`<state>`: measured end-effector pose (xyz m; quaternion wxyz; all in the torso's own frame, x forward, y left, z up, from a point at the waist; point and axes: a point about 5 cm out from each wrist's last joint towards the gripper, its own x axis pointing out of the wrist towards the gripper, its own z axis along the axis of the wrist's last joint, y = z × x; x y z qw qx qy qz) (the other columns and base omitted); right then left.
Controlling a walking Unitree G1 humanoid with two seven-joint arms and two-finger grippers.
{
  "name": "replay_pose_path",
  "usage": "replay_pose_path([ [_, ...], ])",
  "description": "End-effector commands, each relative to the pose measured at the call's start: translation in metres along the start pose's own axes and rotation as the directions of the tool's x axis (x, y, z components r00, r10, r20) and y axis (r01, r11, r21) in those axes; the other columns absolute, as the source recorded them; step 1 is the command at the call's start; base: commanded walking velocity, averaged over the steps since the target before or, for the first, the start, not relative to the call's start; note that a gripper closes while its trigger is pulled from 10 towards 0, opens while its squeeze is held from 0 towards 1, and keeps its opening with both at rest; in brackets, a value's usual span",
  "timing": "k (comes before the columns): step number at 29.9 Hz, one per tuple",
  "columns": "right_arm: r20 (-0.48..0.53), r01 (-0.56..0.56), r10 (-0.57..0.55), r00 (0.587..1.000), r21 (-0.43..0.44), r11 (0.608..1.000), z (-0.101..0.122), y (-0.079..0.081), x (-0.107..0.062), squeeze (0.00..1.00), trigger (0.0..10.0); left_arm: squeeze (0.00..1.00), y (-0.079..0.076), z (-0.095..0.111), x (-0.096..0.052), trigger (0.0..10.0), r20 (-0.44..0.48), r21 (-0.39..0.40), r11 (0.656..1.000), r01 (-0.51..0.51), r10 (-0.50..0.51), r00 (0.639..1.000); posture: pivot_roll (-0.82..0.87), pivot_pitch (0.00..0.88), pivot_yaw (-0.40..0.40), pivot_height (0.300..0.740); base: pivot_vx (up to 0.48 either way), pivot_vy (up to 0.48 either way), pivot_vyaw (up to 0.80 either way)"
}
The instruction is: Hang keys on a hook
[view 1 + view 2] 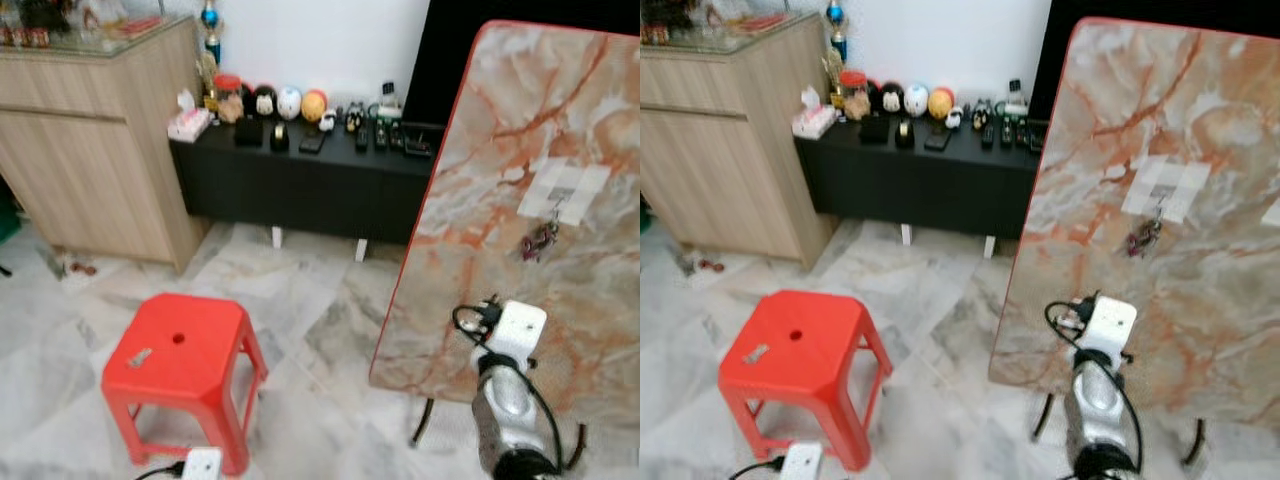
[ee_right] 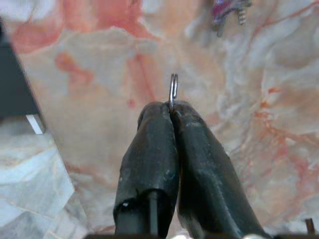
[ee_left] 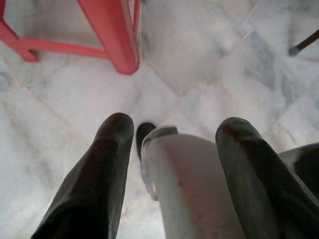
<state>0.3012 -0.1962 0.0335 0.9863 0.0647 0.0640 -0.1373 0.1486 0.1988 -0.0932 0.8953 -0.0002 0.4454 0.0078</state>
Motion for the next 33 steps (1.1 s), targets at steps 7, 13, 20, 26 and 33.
replay_pose_path([
  [7, 0.024, 0.030, -0.030, 0.999, -0.005, 1.000, 0.007, -0.010, 0.004, 0.00, 10.0, 0.00, -0.010, 0.000, 0.002, 10.0, -0.005, 0.003, 1.000, 0.027, -0.027, 1.000, 0.06, 0.000, -0.099, 0.740, 0.000, -0.329, 0.00],
  [13, 0.028, 0.030, -0.030, 0.999, -0.006, 1.000, 0.008, -0.011, 0.005, 0.00, 10.0, 0.00, -0.010, 0.000, 0.002, 10.0, -0.007, 0.004, 1.000, 0.030, -0.030, 1.000, 0.06, 0.000, -0.101, 0.740, 0.000, -0.331, 0.00],
  [20, 0.038, 0.038, -0.038, 0.999, -0.002, 0.999, 0.011, -0.011, 0.007, 0.00, 10.0, 0.00, -0.012, 0.000, 0.002, 10.0, -0.009, 0.006, 0.999, 0.032, -0.032, 0.999, 0.06, 0.000, -0.099, 0.740, 0.000, -0.283, 0.00],
  [26, 0.059, 0.054, -0.054, 0.997, 0.009, 0.999, 0.017, -0.011, 0.010, 0.00, 10.0, 0.00, -0.011, 0.000, 0.002, 10.0, -0.009, -0.004, 1.000, 0.024, -0.024, 1.000, 0.05, 0.000, -0.098, 0.740, 0.000, 0.000, 0.00],
  [33, 0.076, 0.073, -0.073, 0.994, 0.015, 0.997, 0.023, -0.015, 0.012, 0.00, 10.0, 0.00, -0.009, 0.001, 0.002, 10.0, -0.006, -0.018, 1.000, 0.016, -0.016, 1.000, 0.05, 0.000, -0.102, 0.740, 0.000, 0.000, 0.00],
])
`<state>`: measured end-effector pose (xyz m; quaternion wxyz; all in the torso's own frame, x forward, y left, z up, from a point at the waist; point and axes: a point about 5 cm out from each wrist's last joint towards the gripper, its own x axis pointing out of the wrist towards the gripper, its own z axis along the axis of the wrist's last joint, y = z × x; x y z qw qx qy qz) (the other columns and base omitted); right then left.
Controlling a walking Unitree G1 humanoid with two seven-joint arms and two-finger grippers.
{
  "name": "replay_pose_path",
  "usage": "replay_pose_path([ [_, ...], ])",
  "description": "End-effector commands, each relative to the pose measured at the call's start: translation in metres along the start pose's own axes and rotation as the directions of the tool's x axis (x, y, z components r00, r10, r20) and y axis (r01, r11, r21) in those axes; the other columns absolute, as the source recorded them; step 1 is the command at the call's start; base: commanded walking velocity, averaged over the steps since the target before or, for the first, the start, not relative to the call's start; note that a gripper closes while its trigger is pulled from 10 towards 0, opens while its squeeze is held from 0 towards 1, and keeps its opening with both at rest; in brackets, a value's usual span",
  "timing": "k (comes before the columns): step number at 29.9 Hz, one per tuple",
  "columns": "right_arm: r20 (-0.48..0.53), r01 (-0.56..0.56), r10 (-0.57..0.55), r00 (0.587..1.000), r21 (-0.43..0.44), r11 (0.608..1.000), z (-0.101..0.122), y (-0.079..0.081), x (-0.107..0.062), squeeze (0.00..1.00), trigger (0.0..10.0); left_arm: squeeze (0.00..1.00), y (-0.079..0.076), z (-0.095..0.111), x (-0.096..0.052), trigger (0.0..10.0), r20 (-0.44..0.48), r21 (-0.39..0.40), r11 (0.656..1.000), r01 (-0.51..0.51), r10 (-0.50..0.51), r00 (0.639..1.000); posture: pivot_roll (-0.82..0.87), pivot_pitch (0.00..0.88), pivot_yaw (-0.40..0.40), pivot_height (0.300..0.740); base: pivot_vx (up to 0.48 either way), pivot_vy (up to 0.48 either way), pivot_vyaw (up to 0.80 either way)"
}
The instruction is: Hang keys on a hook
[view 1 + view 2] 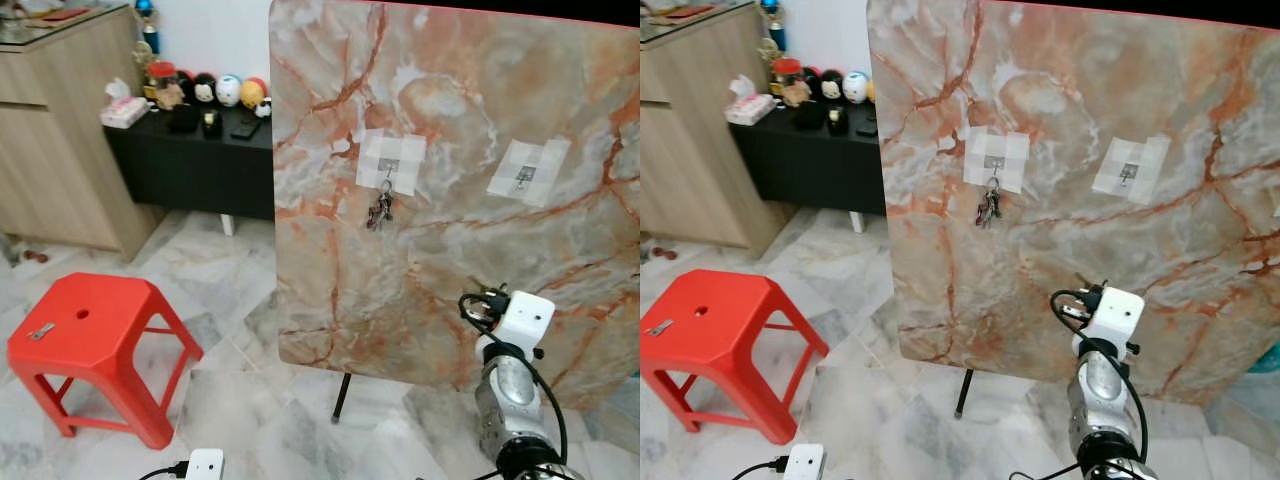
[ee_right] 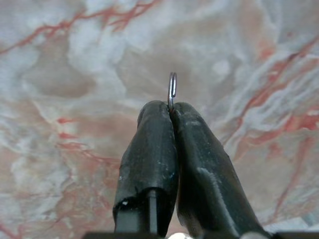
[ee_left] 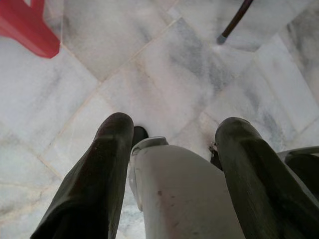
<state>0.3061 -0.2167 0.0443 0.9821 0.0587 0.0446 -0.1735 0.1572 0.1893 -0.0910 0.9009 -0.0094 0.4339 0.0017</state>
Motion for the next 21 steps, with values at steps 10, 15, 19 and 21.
replay_pose_path([
  [10, 0.065, 0.074, -0.076, 0.995, 0.029, 0.997, 0.019, -0.004, 0.010, 0.00, 10.0, 0.00, 0.001, -0.007, -0.002, 10.0, -0.029, -0.018, 1.000, -0.005, 0.005, 1.000, 0.05, 0.000, -0.098, 0.740, 0.000, 0.000, 0.00],
  [15, 0.059, 0.081, -0.083, 0.995, 0.035, 0.996, 0.021, -0.005, 0.012, 0.00, 10.0, 0.00, 0.003, -0.007, -0.002, 10.0, -0.028, -0.016, 1.000, -0.010, 0.010, 1.000, 0.05, 0.000, -0.098, 0.740, 0.000, 0.000, -0.12],
  [19, 0.061, 0.089, -0.092, 0.994, 0.045, 0.995, 0.021, -0.006, 0.012, 0.00, 10.0, 0.00, 0.003, -0.008, -0.002, 10.0, -0.029, -0.019, 1.000, -0.012, 0.012, 0.999, 0.05, 0.000, -0.099, 0.740, 0.000, 0.000, -0.75],
  [21, 0.064, 0.091, -0.093, 0.994, 0.038, 0.995, 0.021, -0.006, 0.012, 0.00, 10.0, 0.00, 0.003, -0.008, -0.003, 10.0, -0.030, -0.020, 1.000, -0.013, 0.012, 0.999, 0.05, 0.000, -0.100, 0.740, 0.000, 0.000, 0.00],
])
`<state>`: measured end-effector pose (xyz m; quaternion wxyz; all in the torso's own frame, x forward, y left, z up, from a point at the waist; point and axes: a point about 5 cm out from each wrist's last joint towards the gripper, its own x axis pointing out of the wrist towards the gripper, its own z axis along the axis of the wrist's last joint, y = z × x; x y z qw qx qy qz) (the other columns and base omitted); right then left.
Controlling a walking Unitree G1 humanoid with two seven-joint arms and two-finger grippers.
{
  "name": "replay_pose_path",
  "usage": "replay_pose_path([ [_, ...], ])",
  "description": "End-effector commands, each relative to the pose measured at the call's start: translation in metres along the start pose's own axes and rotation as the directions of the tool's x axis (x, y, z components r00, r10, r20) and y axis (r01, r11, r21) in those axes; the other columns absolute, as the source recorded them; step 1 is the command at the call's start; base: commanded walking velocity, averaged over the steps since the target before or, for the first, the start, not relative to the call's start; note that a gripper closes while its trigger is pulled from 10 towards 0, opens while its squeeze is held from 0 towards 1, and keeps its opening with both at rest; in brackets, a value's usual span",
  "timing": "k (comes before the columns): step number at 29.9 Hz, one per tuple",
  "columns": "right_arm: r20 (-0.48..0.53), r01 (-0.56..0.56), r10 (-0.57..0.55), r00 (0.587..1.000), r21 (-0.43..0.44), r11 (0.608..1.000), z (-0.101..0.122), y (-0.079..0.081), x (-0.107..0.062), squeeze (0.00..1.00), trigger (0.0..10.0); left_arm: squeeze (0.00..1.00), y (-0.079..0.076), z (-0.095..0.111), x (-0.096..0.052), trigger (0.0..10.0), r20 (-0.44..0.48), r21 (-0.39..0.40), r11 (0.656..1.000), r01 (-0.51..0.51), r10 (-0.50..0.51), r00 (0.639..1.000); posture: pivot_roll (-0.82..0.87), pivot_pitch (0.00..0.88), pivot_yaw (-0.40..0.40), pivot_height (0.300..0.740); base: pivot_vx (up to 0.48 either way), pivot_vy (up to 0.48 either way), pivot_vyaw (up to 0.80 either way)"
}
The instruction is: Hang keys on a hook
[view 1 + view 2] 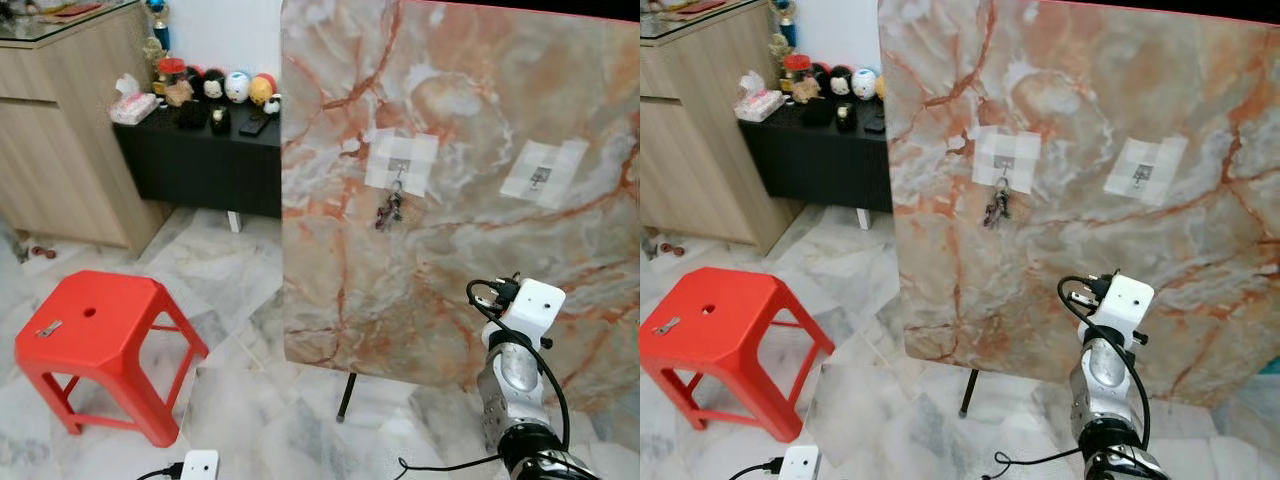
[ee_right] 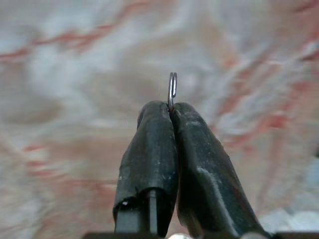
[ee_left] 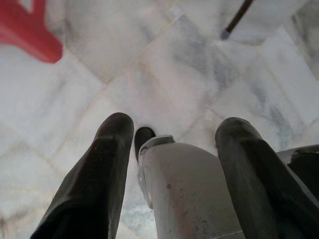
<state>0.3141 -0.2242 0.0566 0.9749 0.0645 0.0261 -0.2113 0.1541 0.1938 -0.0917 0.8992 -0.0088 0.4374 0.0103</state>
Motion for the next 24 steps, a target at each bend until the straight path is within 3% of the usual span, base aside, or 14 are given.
replay_pose_path([
  [1, 0.027, 0.019, -0.019, 0.999, 0.012, 1.000, 0.0071, -0.0026, 0.0034, 0.00, 10.0, 0.00, -0.0011, -0.0056, -0.0012, 10.0, -0.022, -0.014, 1.000, 0.003, -0.003, 1.000, 0.05, 0.000, -0.100, 0.740, 0.000, 0.000, 0.00],
  [9, 0.038, 0.005, -0.005, 0.999, 0.009, 1.000, 0.0091, 0.0010, 0.0041, 0.00, 10.0, 0.00, -0.0008, -0.0058, -0.0014, 10.0, -0.019, -0.016, 1.000, 0.002, -0.002, 1.000, 0.05, 0.000, -0.101, 0.740, 0.000, 0.000, 0.00],
  [24, 0.033, -0.010, 0.010, 0.999, 0.005, 1.000, 0.0075, 0.0054, 0.0027, 0.00, 10.0, 0.00, -0.0026, -0.0043, -0.0008, 10.0, -0.012, -0.020, 1.000, 0.003, -0.004, 1.000, 0.05, 0.000, -0.105, 0.740, 0.277, 0.000, 0.00],
])
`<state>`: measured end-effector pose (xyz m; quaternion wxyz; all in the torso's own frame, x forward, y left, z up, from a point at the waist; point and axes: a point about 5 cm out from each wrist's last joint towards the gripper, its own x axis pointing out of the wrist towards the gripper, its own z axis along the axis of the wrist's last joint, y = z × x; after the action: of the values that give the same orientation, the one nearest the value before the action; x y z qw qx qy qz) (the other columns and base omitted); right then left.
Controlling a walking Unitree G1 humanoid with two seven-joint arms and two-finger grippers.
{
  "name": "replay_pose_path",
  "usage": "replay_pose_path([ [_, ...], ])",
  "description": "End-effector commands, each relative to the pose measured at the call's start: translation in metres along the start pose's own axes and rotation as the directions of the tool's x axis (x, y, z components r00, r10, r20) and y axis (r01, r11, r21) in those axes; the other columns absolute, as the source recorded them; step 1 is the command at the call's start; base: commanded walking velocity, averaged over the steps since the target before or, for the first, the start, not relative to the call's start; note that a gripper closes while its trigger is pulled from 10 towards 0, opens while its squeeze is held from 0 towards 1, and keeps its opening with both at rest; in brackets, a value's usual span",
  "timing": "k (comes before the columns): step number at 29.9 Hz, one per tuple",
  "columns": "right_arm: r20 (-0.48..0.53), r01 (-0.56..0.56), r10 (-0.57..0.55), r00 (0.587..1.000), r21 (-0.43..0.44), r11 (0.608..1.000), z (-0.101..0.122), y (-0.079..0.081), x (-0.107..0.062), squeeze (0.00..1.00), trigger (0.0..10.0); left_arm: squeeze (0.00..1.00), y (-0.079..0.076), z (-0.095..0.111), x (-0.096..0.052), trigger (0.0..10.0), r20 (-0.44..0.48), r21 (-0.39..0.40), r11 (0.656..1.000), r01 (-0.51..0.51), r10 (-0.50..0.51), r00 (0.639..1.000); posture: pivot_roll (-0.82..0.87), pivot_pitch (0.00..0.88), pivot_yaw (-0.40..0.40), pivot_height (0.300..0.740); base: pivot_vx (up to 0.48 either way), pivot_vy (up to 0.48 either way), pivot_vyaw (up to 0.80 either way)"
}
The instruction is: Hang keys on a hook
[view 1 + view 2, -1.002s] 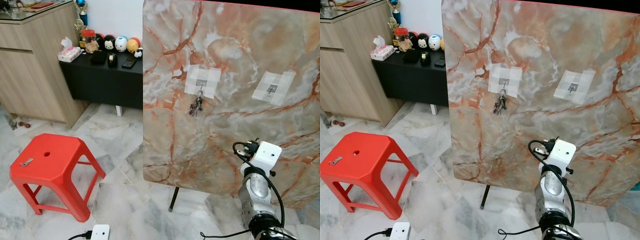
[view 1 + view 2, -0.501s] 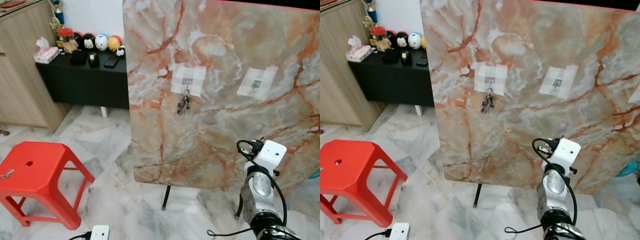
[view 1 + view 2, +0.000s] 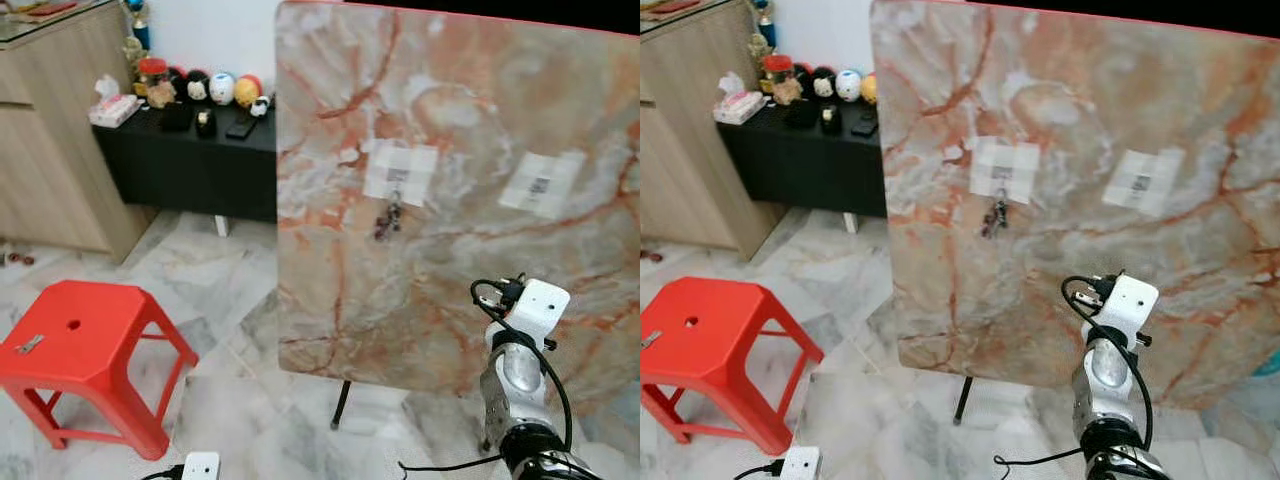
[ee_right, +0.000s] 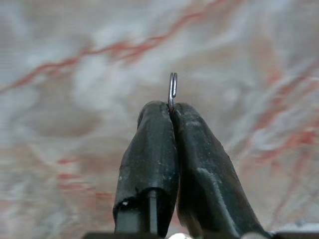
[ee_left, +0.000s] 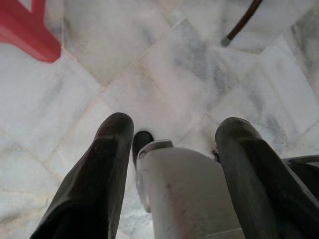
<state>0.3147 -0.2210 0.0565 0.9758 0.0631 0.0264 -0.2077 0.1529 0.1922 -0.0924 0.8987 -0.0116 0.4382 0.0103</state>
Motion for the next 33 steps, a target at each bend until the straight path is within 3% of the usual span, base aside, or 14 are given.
replay_pose_path([
  [1, 0.033, -0.005, 0.004, 0.999, 0.007, 1.000, 0.008, 0.003, 0.003, 0.00, 10.0, 0.00, -0.001, -0.003, -0.001, 10.0, -0.011, -0.015, 1.000, 0.001, -0.001, 1.000, 0.05, 0.000, -0.105, 0.740, 0.296, 0.000, 0.00],
  [15, 0.031, 0.050, -0.050, 0.998, -0.004, 0.999, 0.004, -0.004, 0.000, 0.00, 10.0, 0.00, -0.001, -0.005, -0.001, 10.0, -0.018, -0.013, 1.000, 0.009, -0.009, 1.000, 0.06, 0.000, -0.104, 0.740, 0.083, 0.000, 0.00],
  [24, 0.127, 0.214, -0.205, 0.970, -0.058, 0.975, 0.021, -0.025, 0.006, 0.00, 10.0, 0.00, -0.001, -0.005, -0.001, 10.0, -0.021, -0.012, 1.000, 0.009, -0.009, 1.000, 0.06, 0.000, -0.103, 0.740, 0.000, 0.000, 0.00],
  [27, 0.171, 0.253, -0.235, 0.957, -0.093, 0.963, 0.028, -0.029, 0.007, 0.00, 10.0, 0.00, -0.001, -0.005, -0.001, 10.0, -0.021, -0.012, 1.000, 0.009, -0.010, 1.000, 0.06, 0.000, -0.101, 0.740, 0.000, 0.000, 0.00],
  [33, 0.285, 0.235, -0.151, 0.947, -0.289, 0.928, 0.042, -0.017, 0.010, 0.00, 10.0, 0.00, -0.001, -0.005, -0.001, 10.0, -0.019, -0.009, 1.000, 0.014, -0.015, 1.000, 0.05, 0.000, -0.099, 0.740, 0.000, 0.000, 0.00],
])
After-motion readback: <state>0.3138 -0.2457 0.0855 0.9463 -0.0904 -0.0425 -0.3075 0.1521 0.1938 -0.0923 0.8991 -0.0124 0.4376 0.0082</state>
